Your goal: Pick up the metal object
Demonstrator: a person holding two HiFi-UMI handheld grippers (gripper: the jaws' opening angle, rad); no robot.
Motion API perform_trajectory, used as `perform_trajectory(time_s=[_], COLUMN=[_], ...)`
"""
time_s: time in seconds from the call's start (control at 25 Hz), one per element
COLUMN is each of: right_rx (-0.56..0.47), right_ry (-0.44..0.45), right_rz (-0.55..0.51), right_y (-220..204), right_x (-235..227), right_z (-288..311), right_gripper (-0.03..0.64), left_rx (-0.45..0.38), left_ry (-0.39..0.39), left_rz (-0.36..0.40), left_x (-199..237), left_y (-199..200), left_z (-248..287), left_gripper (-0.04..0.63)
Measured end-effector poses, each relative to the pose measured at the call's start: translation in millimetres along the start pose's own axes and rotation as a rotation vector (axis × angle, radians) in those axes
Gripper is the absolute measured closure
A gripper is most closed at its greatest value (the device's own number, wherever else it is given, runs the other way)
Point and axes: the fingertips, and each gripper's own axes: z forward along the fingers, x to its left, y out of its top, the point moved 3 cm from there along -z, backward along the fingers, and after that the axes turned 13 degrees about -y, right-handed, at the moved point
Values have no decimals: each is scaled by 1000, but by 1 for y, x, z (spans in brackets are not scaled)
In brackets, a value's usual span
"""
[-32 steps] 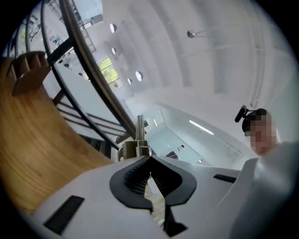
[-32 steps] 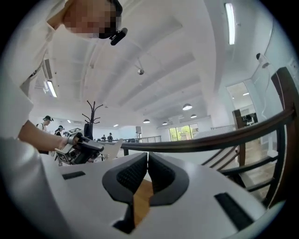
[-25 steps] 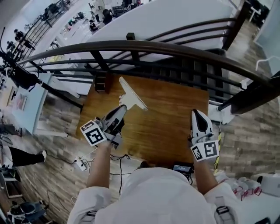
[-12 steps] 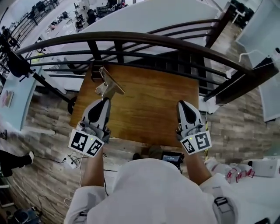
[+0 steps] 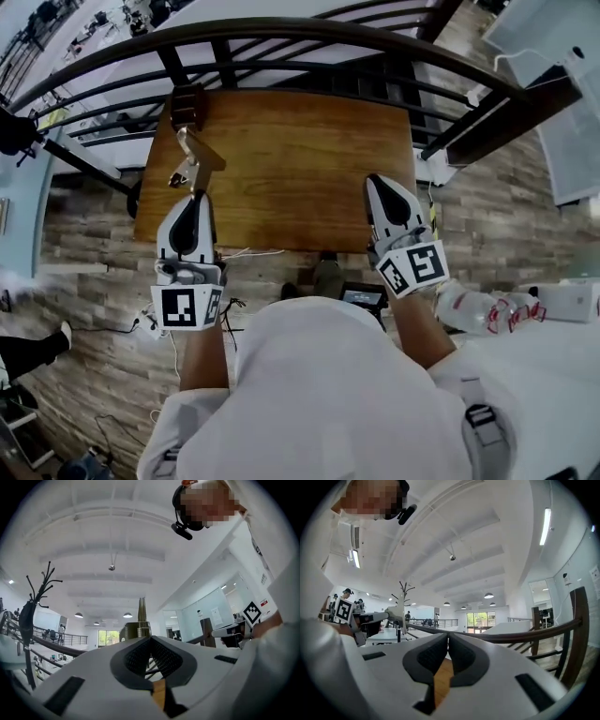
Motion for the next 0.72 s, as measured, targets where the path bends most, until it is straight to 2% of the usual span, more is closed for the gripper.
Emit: perform_trajectory(time_s=[0.2,0.48,0.72], right_rx=[44,87,75], right_ry=[-19,-67,-82], right_rz=[-2,35,46], right_y=[-28,-50,-51], right_x=[-8,-31,-37], right_z=[-8,-36,-44], right_gripper=[592,592,592], left_rx=[-39,13,20], left_ry=[-2,-65,-99], left_rz=[-90,-130,-152], left_x=[-7,-34,-42], left_y=[-32,-61,-65], left_z=[-8,-5,-1], left_gripper=[578,577,577])
